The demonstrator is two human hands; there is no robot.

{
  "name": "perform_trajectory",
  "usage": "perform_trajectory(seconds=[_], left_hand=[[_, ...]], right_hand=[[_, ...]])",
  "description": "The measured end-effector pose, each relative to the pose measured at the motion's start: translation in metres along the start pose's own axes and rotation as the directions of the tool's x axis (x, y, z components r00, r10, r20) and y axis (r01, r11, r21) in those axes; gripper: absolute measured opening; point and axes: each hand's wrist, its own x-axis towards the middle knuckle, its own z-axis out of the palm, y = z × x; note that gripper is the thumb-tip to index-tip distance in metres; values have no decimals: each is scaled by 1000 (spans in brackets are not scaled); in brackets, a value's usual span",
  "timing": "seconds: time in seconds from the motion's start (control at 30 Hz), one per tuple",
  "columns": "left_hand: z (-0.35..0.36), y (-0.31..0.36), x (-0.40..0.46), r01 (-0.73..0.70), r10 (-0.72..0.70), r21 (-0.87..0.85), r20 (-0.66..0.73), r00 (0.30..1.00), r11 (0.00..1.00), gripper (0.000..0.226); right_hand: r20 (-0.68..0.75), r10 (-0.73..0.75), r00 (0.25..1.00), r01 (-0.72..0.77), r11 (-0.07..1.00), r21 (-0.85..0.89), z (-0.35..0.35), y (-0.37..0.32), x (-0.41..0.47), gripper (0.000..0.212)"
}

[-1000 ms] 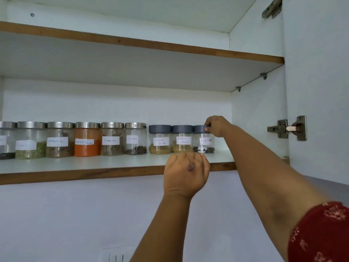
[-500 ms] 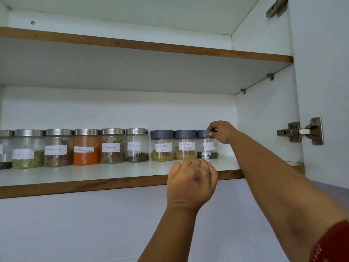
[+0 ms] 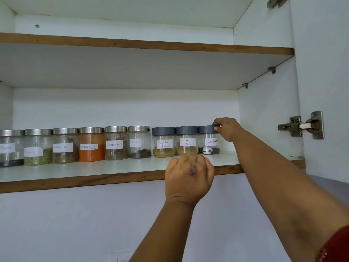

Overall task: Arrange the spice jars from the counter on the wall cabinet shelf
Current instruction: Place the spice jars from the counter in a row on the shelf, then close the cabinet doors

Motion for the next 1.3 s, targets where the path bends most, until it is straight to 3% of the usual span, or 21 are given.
perform_trajectory(seconds=[0.33, 0.5, 0.7, 0.8, 0.93, 1.0, 1.1, 1.2, 1.3], left_hand=[[-1, 0, -1, -2, 2, 7, 20, 1000, 1000, 39], [-5, 0, 2, 9, -10, 17, 83, 997, 1000, 39], [-18, 5, 8, 45, -45, 4, 251, 967, 999, 41], [-27, 4, 9, 88, -75, -22, 354, 932, 996, 40], [-46, 14, 9, 189, -153, -33, 464, 873, 981, 39], [-60, 16, 5, 203, -126, -83, 547, 827, 976, 29], [-86, 6, -6, 297, -195, -128, 505, 841, 946, 14], [-102, -8, -26, 413, -329, -84, 472, 818, 907, 30], [-118, -9, -42, 454, -350, -93, 508, 787, 886, 56]], right_hand=[[40, 3, 999, -2, 1000, -23, 4, -5, 2, 33], [-31, -5, 999, 4, 1000, -20, 3, -10, -6, 48], [33, 186, 982, -162, 921, -355, 6, -40, -46, 78], [114, 267, 957, -228, 935, -272, 2, -56, -81, 82], [341, 231, 911, -190, 970, -149, -20, -74, -136, 74], [321, 194, 927, -122, 965, -231, -30, -83, -166, 70], [209, 98, 973, -49, 972, -228, -32, -89, -208, 54], [279, 61, 958, -43, 997, -68, -33, -95, -239, 54], [295, 76, 952, -84, 996, 14, -36, -109, -265, 54]])
